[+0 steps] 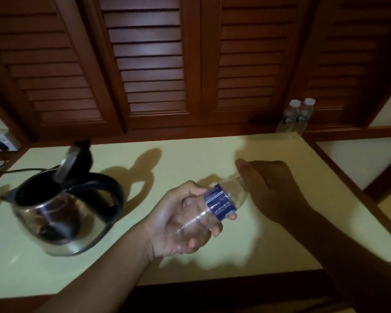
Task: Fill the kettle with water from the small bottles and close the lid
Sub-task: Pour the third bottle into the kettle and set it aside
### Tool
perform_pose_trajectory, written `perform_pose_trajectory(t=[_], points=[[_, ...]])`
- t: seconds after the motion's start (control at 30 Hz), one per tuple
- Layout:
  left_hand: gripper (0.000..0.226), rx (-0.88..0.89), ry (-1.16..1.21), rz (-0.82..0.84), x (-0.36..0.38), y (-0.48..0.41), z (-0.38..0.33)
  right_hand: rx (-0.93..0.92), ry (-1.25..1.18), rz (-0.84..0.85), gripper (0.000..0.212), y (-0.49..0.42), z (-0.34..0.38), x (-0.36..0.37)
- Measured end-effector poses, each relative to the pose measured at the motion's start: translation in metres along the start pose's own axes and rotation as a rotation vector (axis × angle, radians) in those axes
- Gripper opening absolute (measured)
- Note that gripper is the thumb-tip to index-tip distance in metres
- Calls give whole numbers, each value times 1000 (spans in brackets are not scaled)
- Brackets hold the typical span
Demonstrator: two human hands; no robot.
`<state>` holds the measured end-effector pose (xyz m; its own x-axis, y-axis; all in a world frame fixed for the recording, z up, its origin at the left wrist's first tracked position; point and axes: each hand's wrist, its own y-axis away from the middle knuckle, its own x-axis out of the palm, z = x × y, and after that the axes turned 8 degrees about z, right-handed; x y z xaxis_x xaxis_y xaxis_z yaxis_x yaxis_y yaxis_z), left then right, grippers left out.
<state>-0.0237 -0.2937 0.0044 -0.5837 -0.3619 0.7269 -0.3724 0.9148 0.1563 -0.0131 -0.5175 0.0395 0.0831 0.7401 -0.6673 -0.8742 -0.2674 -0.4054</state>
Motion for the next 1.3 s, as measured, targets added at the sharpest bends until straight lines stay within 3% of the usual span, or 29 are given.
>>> perform_pose_trajectory(t=[0.07,0.17,0.23,0.27,0.33,0.43,0.53,0.6,0.7,0.83,1.07,1.17,1.3], points=[[49,64,-141,-180,11,-30,-9,100,-22,88,57,-6,-22,-23],[48,220,-513,-489,24,-72,-16,311,-167,261,22,-15,-54,-51],[46,294,-841,-627,27,-98,-16,456,-322,285,27,-19,-79,-59],[40,334,-1018,-676,26,-110,-16,458,-236,169,40,-18,-89,-60],[31,446,-1425,-773,20,-129,-12,586,-188,212,56,-19,-107,-67],[45,535,-1891,-945,11,-153,-4,581,-97,192,67,-27,-117,-79],[56,543,-1838,-1056,6,-174,-5,548,-50,165,78,-32,-133,-94],[60,450,-1581,-1047,9,-184,-12,478,-76,109,72,-35,-143,-103],[59,339,-1166,-897,12,-199,-21,356,-131,47,49,-39,-160,-113],[56,306,-1140,-784,5,-212,-28,229,-183,10,29,-46,-179,-120],[51,277,-1107,-700,-18,-241,-47,143,-265,-35,27,-56,-209,-125],[53,216,-1178,-779,-35,-257,-56,171,-324,-67,27,-63,-222,-125],[39,314,-1081,-797,-55,-293,-68,272,-528,-109,34,-67,-251,-109]])
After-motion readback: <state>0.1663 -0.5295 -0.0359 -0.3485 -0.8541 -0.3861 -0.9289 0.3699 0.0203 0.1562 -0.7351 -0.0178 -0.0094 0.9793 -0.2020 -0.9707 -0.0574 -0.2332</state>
